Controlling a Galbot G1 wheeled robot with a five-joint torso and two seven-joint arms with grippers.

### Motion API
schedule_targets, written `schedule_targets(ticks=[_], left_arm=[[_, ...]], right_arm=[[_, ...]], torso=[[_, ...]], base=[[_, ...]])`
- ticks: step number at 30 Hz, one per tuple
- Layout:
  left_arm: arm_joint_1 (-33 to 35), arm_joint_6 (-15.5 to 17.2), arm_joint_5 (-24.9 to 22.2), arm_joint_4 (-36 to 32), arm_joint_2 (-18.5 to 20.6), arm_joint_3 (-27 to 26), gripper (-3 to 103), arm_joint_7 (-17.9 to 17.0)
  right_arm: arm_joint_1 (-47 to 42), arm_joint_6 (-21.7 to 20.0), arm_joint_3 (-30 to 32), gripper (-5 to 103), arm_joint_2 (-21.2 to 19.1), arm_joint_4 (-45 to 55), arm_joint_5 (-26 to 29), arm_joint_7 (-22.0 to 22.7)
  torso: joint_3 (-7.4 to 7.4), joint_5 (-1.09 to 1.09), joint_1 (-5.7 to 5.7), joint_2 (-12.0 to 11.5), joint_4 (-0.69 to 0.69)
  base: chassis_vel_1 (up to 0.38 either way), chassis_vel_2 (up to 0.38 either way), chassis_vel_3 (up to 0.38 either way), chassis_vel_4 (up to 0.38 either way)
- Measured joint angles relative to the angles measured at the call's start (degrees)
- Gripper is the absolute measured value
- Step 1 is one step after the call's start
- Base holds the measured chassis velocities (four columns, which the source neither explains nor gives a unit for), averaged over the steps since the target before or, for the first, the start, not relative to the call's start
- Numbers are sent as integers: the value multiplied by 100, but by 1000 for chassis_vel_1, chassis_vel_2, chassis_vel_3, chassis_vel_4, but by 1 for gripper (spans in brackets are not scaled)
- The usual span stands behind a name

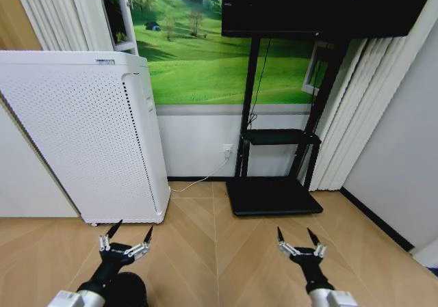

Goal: Pick up the trash bin and place the garbage on the floor into it.

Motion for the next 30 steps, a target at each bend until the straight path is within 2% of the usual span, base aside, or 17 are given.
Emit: schedule_targets(ticks=[1,3,6,13,21,26,30], left_arm=[[0,0,0,0,0,0,100,0],[4,-1,-37,0,7,-58,100,27],[5,-2,-65,0,8,-86,100,30],[-64,8,-141,68,51,-108,100,17],[-150,80,-180,149,-6,-119,100,-164],[-176,126,-232,149,-68,-130,100,-164],[-139,63,-94,220,-328,-49,100,-107]], right_arm=[[0,0,0,100,0,0,0,0],[-86,49,386,100,-40,5,313,-717],[-104,42,519,100,-24,3,453,-913],[-233,-118,601,100,371,44,570,-511],[-395,-291,336,100,818,325,144,62],[-405,-379,189,100,971,435,23,150],[-437,-398,59,100,1081,454,-108,170]], torso=[[0,0,0,0,0],[0,0,0,0,0],[0,0,0,0,0],[0,0,0,0,0],[0,0,0,0,0],[0,-1,0,0,0],[0,0,0,0,0]], base=[[0,0,0,0],[0,0,0,0],[0,0,0,0],[0,0,0,0],[0,0,0,0],[0,0,0,0],[0,0,0,0]])
